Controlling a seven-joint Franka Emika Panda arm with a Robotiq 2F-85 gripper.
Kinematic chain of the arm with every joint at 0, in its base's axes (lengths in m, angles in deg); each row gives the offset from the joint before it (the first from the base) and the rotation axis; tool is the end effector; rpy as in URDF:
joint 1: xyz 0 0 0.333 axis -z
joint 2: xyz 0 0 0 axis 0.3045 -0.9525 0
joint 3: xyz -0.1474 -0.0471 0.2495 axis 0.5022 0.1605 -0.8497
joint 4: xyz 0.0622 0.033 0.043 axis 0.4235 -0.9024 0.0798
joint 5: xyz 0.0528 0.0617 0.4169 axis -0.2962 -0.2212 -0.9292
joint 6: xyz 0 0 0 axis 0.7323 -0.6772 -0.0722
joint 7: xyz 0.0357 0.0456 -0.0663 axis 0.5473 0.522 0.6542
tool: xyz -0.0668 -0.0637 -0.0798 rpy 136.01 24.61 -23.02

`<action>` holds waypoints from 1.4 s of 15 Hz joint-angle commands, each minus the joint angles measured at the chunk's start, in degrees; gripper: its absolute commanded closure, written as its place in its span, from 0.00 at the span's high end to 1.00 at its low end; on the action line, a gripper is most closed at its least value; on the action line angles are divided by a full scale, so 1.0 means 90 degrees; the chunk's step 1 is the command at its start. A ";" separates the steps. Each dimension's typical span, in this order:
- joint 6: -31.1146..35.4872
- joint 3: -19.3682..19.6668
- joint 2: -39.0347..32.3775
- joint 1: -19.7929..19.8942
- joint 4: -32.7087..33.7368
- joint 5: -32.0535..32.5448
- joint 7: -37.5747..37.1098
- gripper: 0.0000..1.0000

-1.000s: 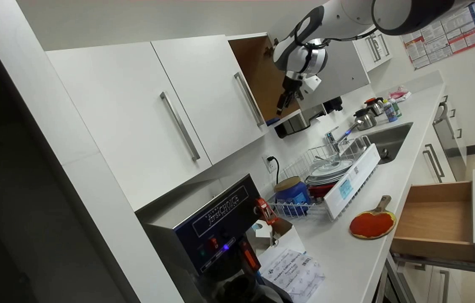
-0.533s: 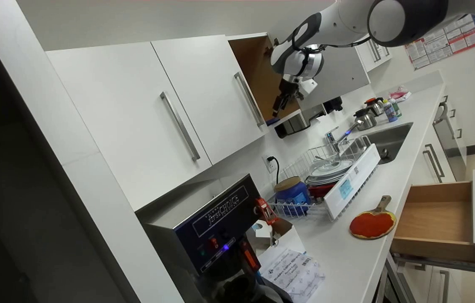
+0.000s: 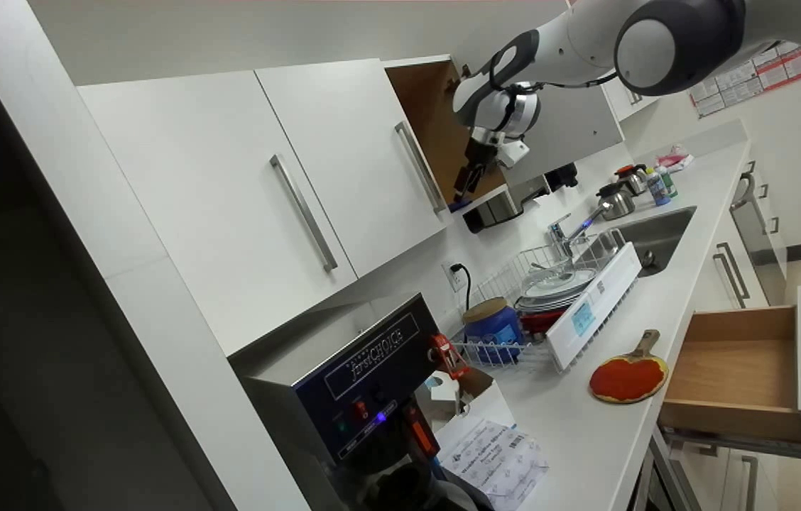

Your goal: Remove the blue object from the bottom shelf, put it in the drawer and then close the drawer

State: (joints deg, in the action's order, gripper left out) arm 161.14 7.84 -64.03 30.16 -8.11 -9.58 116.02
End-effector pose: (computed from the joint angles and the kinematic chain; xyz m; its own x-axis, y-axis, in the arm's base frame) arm 0.7795 -0.1476 0.5662 0.5495 0.3429 0.7619 0.4195 -0.9018 0.1033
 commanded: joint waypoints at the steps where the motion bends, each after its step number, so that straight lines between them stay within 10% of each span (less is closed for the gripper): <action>1: -0.0316 -0.0051 -0.0298 0.0007 0.0538 -0.0024 -0.0179 1.00; 7: -0.0372 -0.0028 -0.0566 -0.0069 0.0884 0.0022 -0.0216 1.00; 8: -0.0371 -0.0028 -0.0608 -0.0081 0.0935 0.0022 -0.0217 0.75; 14: -0.0472 -0.0008 -0.0769 -0.0131 0.1194 0.0039 -0.0247 0.34; 21: -0.0735 0.0498 -0.0231 -0.0270 0.0834 0.0742 -0.1270 0.31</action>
State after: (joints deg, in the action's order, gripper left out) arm 157.81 9.45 -69.48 28.50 0.53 -5.86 110.13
